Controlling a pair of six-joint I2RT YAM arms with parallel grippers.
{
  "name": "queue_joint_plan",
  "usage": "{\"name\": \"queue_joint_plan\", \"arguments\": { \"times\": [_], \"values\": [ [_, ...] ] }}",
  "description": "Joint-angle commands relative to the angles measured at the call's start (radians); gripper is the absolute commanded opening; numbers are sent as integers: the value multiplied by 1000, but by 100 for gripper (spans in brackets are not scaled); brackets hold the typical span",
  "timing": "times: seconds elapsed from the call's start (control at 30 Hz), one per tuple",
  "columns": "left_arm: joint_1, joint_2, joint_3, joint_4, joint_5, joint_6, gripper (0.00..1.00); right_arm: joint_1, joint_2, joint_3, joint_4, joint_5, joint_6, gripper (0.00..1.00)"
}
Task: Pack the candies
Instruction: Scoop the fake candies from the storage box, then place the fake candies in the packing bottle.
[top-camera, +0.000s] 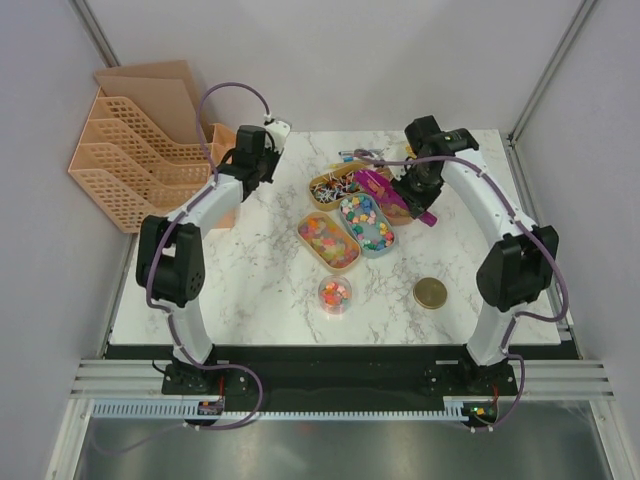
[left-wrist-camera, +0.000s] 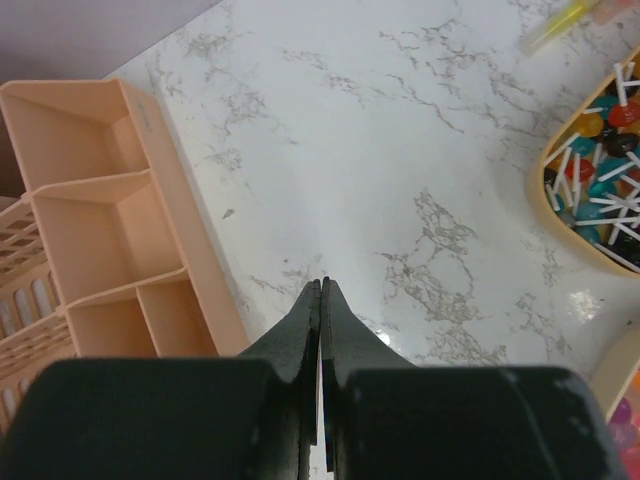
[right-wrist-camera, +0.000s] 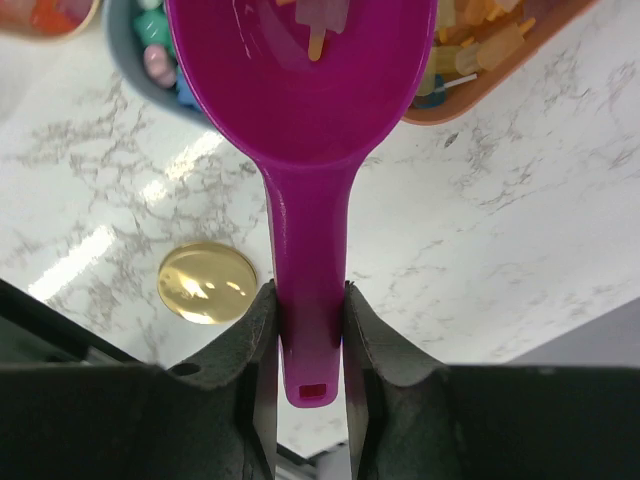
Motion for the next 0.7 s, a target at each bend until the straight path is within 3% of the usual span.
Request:
{"name": "queue_joint_plan", "arguments": {
  "times": [0.0,0.23,0.67],
  "values": [
    [31,-53,-29,82,-39,21,2,82,-130,-55,-28,66,-316,0],
    [36,-114,-103,99,-62,-21,2,291,-303,-217,-114,202,-520,0],
    [36,-259,-286,140,-91,-41,2,547,-365,-402,-184,455,-537,0]
  ]
}}
